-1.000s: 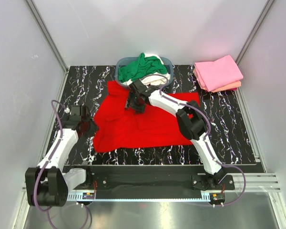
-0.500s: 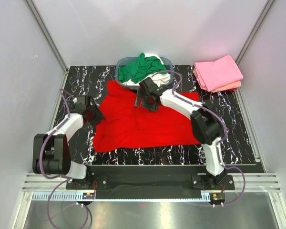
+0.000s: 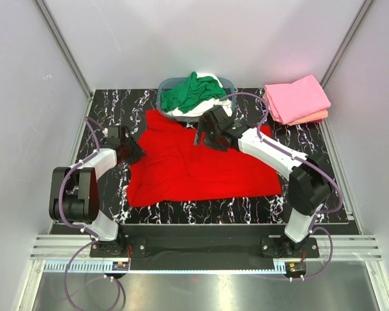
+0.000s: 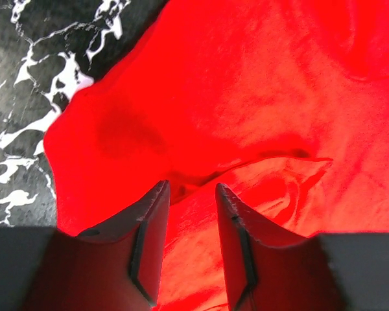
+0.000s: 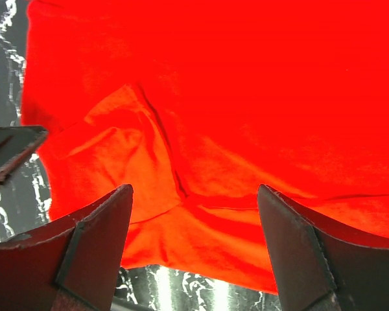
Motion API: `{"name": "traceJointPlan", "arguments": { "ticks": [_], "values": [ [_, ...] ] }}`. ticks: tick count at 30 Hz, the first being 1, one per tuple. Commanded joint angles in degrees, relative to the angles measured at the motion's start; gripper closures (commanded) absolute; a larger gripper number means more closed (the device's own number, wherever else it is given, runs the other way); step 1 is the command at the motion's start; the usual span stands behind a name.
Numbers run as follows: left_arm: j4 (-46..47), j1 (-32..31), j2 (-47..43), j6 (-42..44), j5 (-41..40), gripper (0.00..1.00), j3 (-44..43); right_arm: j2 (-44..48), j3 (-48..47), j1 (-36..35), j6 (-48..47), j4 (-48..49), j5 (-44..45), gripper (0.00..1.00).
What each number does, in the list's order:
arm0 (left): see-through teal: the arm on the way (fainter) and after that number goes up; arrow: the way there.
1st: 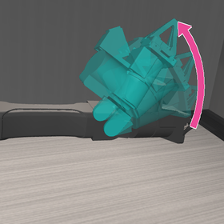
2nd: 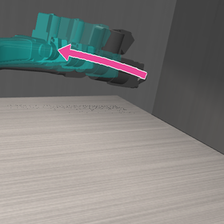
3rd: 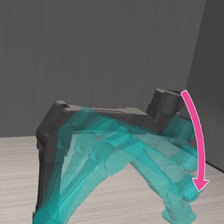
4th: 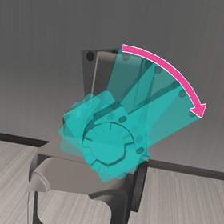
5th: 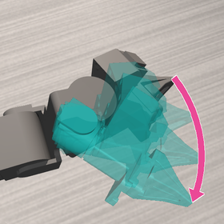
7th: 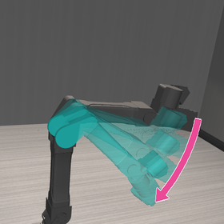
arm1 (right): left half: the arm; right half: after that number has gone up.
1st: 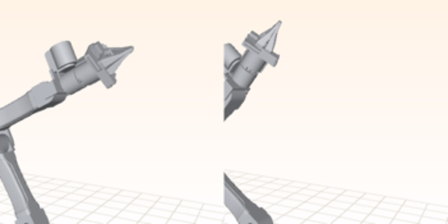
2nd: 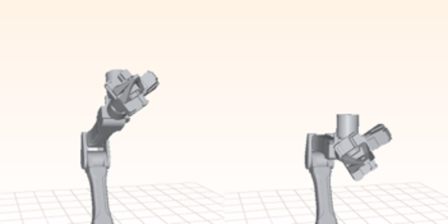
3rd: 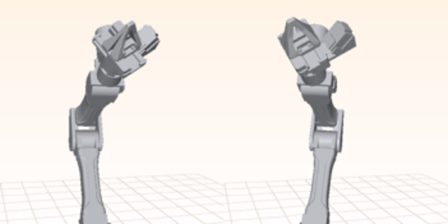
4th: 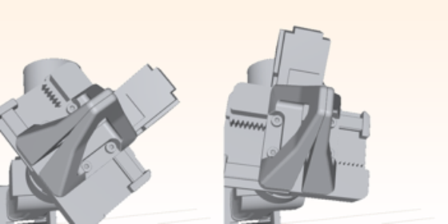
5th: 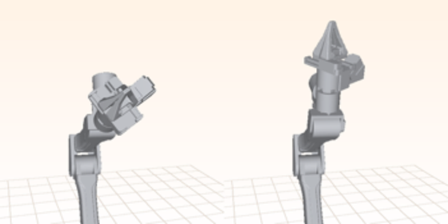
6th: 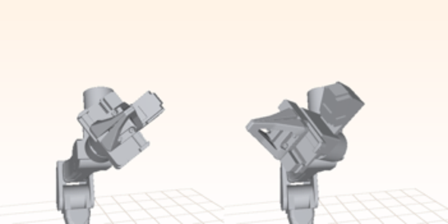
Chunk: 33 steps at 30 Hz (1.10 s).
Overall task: Fold and stack the t-shirts
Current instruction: Fold the tshirt
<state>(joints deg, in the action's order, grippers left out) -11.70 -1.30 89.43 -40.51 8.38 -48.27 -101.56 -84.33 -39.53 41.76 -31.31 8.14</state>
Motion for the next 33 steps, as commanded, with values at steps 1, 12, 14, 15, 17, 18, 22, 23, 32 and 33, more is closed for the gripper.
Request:
{"name": "traceJointPlan", "arguments": {
  "ticks": [1, 12, 14, 15, 17, 18, 22, 23, 32, 33],
  "values": [
    [5.1, -0.5, 0.2, -1.1, 0.8, 0.64, -0.2, 2.2, 0.7, 0.1, -1.8, 0.3, 2.8, 0.15],
    [3.4, -1.1, 1.9, -0.4, -1.1, 0.65, -2.1, 4.1, 4.4, 0.7, -1.9, 0.8, 3.4, 0.16],
    [3.4, -1.1, 0.4, -0.4, -2.5, 0.59, -1.0, 4.6, 4.9, 0.8, -1.9, 1.0, 3.4, 0.15],
    [3.4, -1.1, -0.3, -0.4, -2.8, 0.58, -0.7, 4.6, 4.9, 0.8, -1.9, 0.8, 3.4, 0.15],
    [2.8, -1.1, -0.7, -0.4, -4.2, 0.58, -0.1, 4.6, 5.0, 0.8, -1.9, 0.7, 3.2, 0.15],
    [3.0, -1.1, -0.9, -0.4, -4.3, 0.58, 0.3, 4.6, 5.0, 0.9, -1.9, 0.7, 2.9, 0.16],
    [4.7, -1.2, -0.6, -0.6, -3.3, 0.58, 1.4, 4.6, 5.3, 0.9, -1.9, 0.9, 2.8, 0.16],
    [4.8, -1.2, -0.5, -0.7, -3.1, 0.6, 1.6, 4.6, 5.4, 0.9, -1.8, 1.0, 2.8, 0.15],
    [6.3, -2.1, -0.8, -1.7, -2.6, 0.66, 2.5, 3.9, 6.1, 0.9, -1.8, 1.2, 3.0, 0.16],
    [6.3, -2.2, -0.9, -1.8, -2.6, 0.69, 2.7, 3.7, 6.1, 0.9, -1.6, 1.3, 3.0, 0.15]
  ]
}}
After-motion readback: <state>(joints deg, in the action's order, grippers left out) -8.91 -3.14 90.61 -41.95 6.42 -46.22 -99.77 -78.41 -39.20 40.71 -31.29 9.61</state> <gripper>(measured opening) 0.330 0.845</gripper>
